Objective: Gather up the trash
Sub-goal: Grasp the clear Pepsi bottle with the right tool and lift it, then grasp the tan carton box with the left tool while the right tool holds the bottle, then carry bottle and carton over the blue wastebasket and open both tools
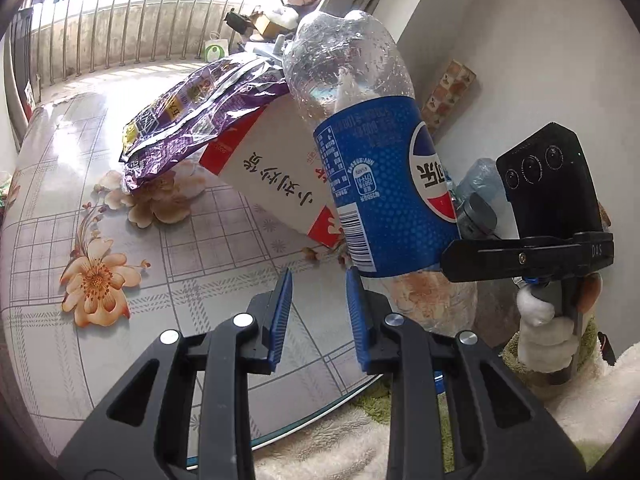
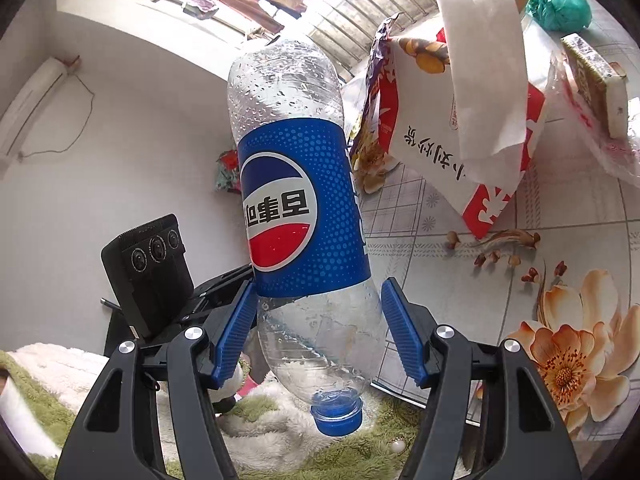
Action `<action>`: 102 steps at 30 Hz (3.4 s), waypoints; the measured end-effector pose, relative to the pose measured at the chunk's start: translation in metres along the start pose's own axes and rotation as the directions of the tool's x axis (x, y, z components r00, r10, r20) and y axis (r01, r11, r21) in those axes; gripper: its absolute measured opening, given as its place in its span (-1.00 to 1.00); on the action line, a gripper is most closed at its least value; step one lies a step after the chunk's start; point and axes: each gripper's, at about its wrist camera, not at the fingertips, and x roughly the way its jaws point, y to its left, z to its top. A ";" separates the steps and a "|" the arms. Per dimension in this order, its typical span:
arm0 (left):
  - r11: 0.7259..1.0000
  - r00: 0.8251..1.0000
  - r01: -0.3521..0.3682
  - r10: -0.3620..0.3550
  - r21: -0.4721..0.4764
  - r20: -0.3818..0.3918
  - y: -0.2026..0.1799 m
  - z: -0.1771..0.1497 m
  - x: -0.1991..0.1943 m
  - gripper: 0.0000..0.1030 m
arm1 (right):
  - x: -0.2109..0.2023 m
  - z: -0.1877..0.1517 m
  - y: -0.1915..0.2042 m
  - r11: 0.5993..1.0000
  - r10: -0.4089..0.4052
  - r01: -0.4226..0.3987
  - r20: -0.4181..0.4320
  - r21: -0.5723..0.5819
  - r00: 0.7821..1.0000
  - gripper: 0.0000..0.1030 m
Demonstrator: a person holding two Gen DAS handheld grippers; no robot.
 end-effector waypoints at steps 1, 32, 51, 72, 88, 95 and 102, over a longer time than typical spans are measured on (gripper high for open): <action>1.000 1.000 0.015 -0.015 0.020 0.005 -0.008 0.005 0.001 -0.52 | -0.012 -0.004 -0.002 1.000 -0.001 0.001 0.031 0.012 1.000 0.22; 0.974 0.992 -0.053 0.077 0.219 -0.104 -0.131 0.096 0.181 -0.11 | -0.125 0.005 -0.147 0.819 -0.497 0.343 0.273 0.460 0.824 0.23; 0.943 0.935 -0.317 0.329 0.103 -0.131 -0.135 0.119 0.239 -0.03 | -0.127 0.006 -0.130 0.803 -0.564 0.429 0.293 0.414 0.772 0.23; 0.975 0.975 -0.194 0.204 0.108 -0.088 -0.141 0.098 0.195 -0.50 | -0.121 0.004 -0.127 0.801 -0.572 0.478 0.228 0.361 0.788 0.31; 0.992 1.000 0.010 -0.012 0.129 0.019 -0.168 0.111 0.147 -0.51 | -0.173 -0.029 -0.114 0.813 -0.541 0.339 0.400 0.473 0.740 0.30; 0.964 0.987 0.162 -0.157 0.212 -0.040 -0.235 0.130 0.168 -0.51 | -0.237 -0.067 -0.132 0.752 -0.603 0.237 0.497 0.615 0.624 0.30; 0.908 0.924 0.302 -0.203 0.290 -0.324 -0.339 0.122 0.262 -0.51 | -0.289 -0.129 -0.198 0.572 -0.721 0.055 0.470 0.818 0.509 0.30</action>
